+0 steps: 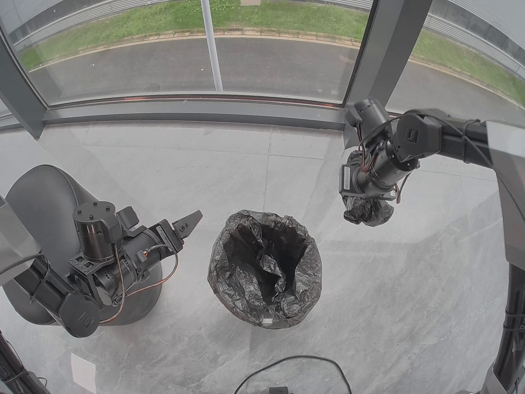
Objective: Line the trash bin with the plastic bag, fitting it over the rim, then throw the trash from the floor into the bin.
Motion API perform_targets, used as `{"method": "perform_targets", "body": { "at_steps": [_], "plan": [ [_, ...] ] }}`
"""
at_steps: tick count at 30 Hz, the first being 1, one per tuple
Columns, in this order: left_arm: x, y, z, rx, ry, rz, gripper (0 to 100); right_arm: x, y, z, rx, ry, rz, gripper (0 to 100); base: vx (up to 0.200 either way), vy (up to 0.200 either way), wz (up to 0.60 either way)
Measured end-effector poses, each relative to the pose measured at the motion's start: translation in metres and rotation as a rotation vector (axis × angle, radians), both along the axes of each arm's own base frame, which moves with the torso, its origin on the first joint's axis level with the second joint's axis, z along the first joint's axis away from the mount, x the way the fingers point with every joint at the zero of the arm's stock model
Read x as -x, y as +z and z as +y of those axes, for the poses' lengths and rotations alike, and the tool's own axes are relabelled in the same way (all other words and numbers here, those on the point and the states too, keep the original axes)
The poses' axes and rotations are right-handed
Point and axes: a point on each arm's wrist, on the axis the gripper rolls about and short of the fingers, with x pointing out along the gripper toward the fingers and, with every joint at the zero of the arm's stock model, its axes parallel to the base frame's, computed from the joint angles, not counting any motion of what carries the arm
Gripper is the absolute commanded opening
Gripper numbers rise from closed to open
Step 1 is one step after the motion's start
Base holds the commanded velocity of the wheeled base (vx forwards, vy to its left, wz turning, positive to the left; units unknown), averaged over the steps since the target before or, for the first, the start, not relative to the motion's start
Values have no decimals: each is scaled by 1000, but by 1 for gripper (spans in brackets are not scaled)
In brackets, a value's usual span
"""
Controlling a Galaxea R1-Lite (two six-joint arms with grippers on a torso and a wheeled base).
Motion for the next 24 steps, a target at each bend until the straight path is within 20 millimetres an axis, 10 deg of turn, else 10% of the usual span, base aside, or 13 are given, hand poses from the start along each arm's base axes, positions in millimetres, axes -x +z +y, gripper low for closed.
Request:
{"method": "perform_targets", "body": {
  "at_steps": [11, 24],
  "plan": [
    [5, 6, 0, 4, -5, -18, 100, 78, 69, 53, -85, 208, -146, 0, 0, 0, 0],
    [10, 15, 2, 12, -7, -43, 100, 113, 66, 99, -89, 345, -145, 0, 0, 0, 0]
  ]
}}
